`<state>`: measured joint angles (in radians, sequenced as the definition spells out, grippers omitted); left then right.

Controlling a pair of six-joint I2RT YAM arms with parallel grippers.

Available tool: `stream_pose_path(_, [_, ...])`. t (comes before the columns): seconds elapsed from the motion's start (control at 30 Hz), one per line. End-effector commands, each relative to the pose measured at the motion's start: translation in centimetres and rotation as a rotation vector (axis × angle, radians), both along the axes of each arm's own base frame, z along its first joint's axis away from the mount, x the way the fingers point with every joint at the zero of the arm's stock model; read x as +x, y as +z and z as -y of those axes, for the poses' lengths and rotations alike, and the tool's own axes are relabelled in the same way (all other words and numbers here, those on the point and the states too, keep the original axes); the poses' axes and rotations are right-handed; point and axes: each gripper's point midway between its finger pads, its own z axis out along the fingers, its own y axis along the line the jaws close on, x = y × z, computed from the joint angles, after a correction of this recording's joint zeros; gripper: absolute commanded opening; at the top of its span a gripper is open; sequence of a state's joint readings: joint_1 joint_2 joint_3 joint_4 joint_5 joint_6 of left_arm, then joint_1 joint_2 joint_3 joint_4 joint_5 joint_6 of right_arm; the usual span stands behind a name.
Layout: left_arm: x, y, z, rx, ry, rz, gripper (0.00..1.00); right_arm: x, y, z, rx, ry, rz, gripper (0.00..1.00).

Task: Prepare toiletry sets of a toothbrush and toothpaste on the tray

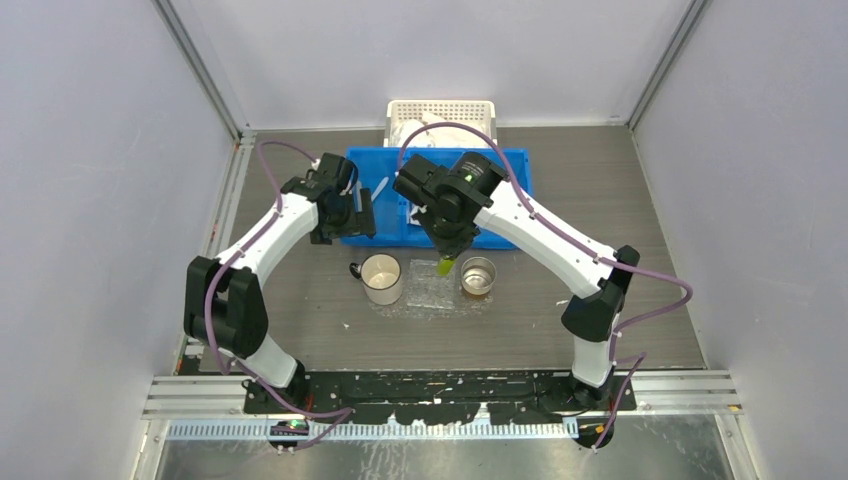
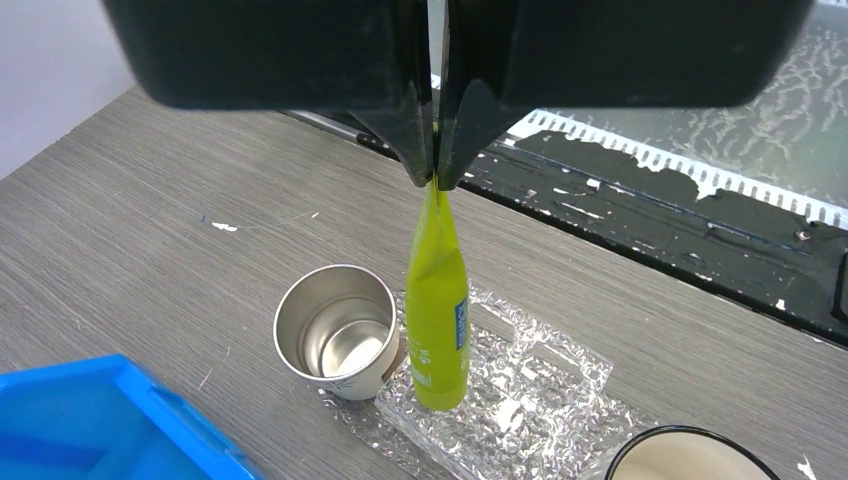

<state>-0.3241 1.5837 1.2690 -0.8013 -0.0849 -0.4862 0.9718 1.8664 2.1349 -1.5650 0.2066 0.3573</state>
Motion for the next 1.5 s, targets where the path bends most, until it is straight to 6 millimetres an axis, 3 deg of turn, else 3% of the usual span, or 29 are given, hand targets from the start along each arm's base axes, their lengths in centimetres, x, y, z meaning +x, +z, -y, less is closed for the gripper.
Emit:
stream_pose_path(0.0, [0.8,1.2,0.0,-0.023,0.003,0.060,1.00,-0.2,0.6,0.0,0.011,0.026,0.004,0.01])
stream_pose_path(0.8, [0.8,0.9,-0.4,-0.003,0.011,0.059,1.00,0.1,-1.9,-1.9,0.020,0.065,-0.028,0.01])
stream_pose_path(1.47, [1.2,1.0,-0.6,-0.006,0.015,0.061,1.00,1.5,-4.4,-0.9,-0.069,0.051,-0.065,0.00])
